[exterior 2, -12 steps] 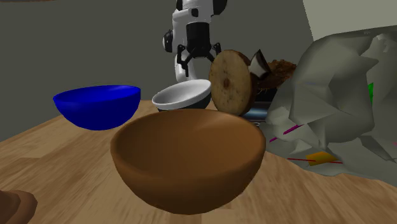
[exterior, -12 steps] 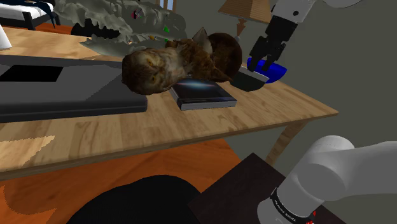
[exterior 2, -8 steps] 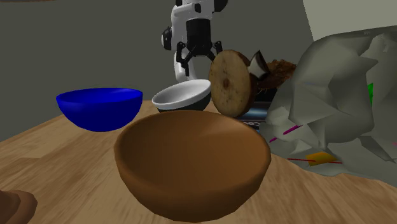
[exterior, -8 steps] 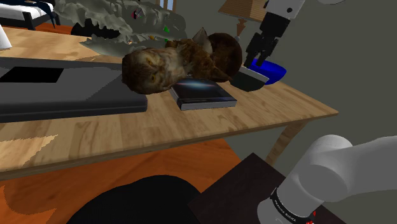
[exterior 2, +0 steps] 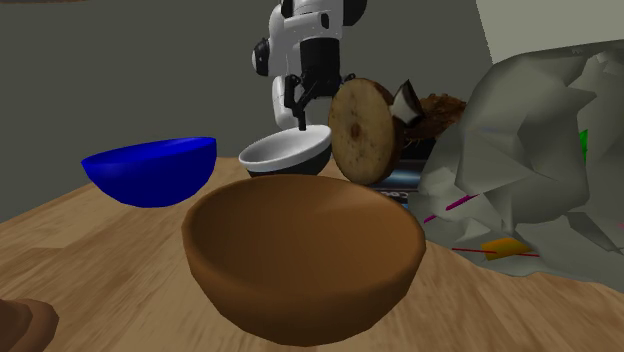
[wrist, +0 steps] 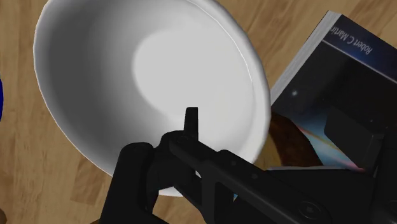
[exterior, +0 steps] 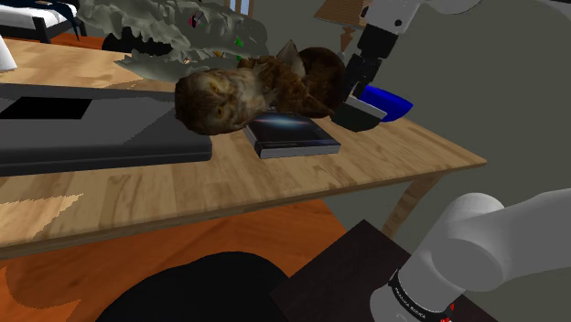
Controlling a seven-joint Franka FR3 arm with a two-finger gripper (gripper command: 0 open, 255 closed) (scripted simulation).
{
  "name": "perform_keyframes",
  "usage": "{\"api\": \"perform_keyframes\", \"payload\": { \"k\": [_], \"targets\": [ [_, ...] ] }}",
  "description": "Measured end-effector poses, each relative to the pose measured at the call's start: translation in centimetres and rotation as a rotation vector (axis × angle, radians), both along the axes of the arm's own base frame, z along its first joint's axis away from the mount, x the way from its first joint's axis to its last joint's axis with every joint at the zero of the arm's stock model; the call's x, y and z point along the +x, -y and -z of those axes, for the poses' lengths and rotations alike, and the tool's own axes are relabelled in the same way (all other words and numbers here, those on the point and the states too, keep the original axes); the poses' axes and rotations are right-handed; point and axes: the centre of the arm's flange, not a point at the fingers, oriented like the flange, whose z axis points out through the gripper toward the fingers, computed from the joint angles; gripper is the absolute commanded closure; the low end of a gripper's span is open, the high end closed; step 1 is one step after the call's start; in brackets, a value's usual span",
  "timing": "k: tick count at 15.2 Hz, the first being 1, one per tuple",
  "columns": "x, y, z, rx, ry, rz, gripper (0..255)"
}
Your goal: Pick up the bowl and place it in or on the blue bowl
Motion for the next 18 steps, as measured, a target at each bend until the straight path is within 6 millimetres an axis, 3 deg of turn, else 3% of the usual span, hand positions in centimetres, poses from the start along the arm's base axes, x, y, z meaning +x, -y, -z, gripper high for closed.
{"api": "perform_keyframes", "payload": {
  "k": [2, 8, 9, 18],
  "targets": [
    [0.16, 0.04, 1.08, 0.0, 0.0, 0.0, 0],
    [0.18, 0.0, 1.35, 0.0, 0.0, -0.001, 0],
    [0.18, 0.0, 1.35, 0.0, 0.0, -0.001, 255],
    [0.19, 0.0, 1.37, 0.0, 0.0, -0.001, 255]
  ]
}}
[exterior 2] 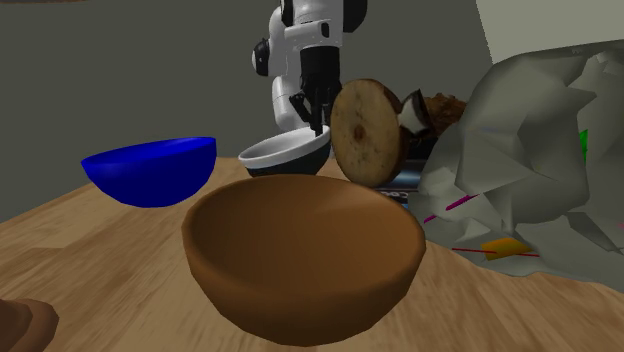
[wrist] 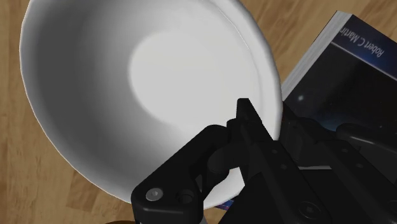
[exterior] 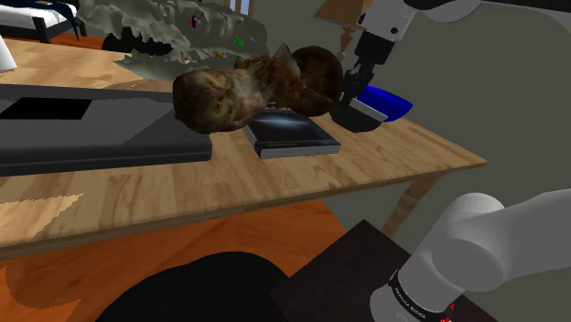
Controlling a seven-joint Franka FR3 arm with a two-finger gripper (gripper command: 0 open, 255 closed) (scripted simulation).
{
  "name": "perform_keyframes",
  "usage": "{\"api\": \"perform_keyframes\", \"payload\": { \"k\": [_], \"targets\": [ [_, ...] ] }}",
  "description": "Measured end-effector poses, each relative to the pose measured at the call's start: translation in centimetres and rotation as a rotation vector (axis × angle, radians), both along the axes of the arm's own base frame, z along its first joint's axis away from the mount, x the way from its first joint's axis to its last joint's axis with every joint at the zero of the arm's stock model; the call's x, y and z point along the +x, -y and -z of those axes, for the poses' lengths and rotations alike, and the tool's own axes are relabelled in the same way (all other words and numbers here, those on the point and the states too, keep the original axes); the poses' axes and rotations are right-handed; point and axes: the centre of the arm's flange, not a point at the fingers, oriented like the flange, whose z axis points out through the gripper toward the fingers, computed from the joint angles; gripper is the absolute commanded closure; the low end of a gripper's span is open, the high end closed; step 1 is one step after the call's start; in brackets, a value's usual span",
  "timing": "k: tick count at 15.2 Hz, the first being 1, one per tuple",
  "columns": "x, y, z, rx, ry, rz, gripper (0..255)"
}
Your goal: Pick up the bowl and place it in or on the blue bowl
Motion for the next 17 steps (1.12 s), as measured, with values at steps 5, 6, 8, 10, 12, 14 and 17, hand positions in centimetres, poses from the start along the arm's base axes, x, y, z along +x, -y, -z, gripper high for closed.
{"api": "perform_keyframes", "payload": {
  "k": [5, 6, 8, 10, 12, 14, 17],
  "targets": [
    [0.0, -0.1, -1.6, 0.0, 0.0, 0.0, 255],
    [0.0, -0.1, -2.0, 0.0, 0.0, 0.0, 255],
    [0.0, 0.0, -3.2, 0.0, 0.0, 0.0, 255],
    [0.0, -0.1, -4.1, 0.0, 0.0, 0.0, 255],
    [0.0, 0.0, -5.2, 0.0, 0.0, 0.0, 255],
    [0.0, 0.1, -6.3, 0.0, 0.001, 0.0, 255],
    [0.0, 0.0, -7.9, 0.0, 0.0, 0.0, 255]
  ]
}}
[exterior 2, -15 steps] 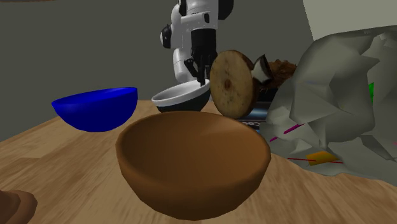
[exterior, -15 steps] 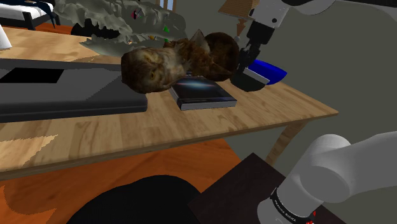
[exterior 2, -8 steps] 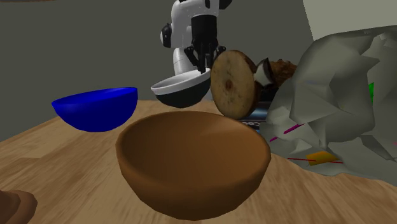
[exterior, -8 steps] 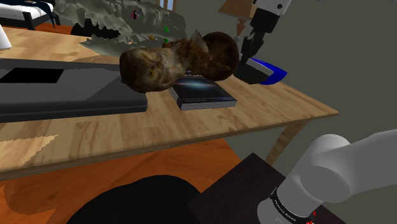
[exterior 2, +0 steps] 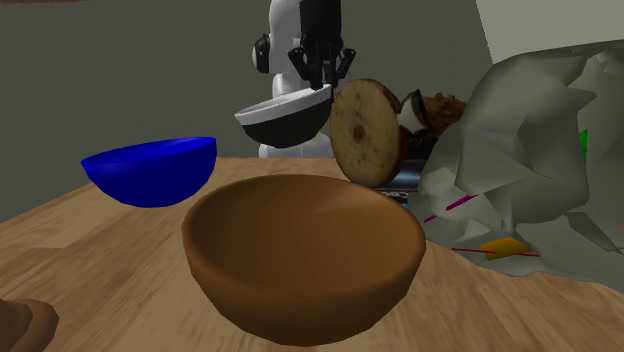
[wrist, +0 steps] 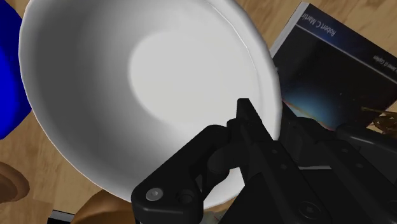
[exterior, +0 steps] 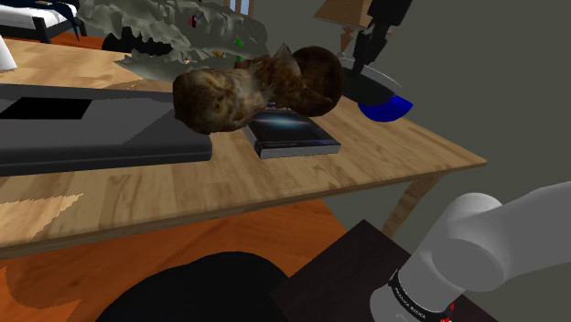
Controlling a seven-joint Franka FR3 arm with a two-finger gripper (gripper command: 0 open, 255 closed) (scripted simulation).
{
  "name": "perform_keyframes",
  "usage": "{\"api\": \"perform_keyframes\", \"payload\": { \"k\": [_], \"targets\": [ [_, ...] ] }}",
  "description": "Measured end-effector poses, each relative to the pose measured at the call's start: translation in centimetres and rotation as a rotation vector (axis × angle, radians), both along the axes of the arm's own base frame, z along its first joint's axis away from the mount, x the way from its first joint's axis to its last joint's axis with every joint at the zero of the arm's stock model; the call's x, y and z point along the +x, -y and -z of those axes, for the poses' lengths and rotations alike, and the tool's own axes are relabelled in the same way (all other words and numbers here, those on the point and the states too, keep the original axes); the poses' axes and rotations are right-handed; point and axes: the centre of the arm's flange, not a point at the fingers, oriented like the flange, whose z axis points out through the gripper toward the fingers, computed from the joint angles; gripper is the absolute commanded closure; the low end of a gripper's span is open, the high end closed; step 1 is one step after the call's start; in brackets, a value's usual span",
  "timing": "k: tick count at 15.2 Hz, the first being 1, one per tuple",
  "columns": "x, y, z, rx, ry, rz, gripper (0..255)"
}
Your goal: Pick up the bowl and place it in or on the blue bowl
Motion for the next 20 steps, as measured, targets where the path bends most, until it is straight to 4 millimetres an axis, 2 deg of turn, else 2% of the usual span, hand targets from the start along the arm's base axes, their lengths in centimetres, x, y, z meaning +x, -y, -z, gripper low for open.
{"api": "perform_keyframes", "payload": {
  "k": [17, 20],
  "targets": [
    [0.0, 0.0, -8.8, 0.0, 0.0, 0.0, 255],
    [0.3, 2.8, -9.6, 0.001, 0.0, 0.001, 255]
  ]
}}
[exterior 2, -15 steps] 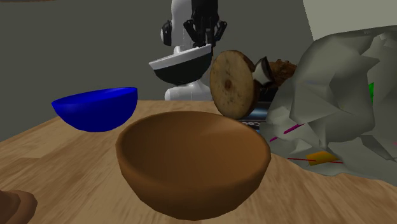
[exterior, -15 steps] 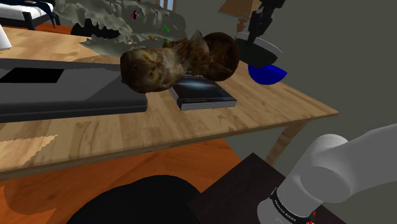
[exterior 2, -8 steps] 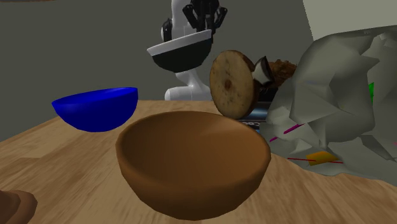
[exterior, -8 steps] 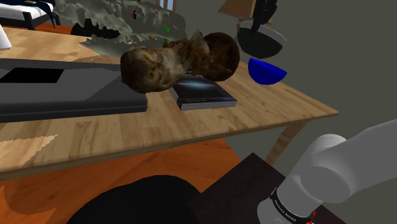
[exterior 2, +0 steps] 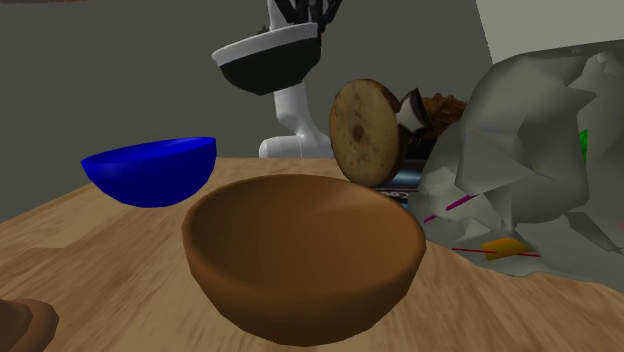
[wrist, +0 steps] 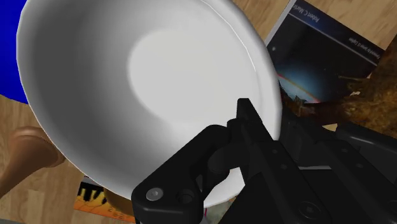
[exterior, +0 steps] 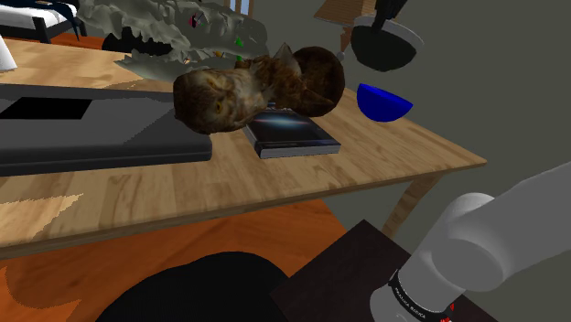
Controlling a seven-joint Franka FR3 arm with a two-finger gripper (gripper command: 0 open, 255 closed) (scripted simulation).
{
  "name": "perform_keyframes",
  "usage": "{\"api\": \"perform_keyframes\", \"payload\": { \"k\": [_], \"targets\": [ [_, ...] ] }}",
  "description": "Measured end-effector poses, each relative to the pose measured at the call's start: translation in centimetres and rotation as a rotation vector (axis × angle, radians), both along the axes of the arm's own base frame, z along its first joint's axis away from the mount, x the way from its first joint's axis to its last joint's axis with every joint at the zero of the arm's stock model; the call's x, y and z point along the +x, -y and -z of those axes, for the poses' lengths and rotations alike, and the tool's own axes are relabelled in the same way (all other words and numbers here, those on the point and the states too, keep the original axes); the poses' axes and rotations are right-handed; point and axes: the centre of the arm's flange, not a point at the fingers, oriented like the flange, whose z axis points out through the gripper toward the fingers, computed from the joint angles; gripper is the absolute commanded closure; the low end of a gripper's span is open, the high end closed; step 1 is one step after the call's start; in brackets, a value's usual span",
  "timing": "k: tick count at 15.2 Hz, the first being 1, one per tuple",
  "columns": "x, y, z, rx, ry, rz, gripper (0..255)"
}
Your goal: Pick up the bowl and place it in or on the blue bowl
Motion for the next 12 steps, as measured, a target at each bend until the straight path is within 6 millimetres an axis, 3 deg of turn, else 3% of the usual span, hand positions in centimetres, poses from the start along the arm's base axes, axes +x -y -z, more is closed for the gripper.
{"api": "perform_keyframes", "payload": {
  "k": [12],
  "targets": [
    [1.6, 15.1, -3.4, 0.002, -0.001, 0.001, 255]
  ]
}}
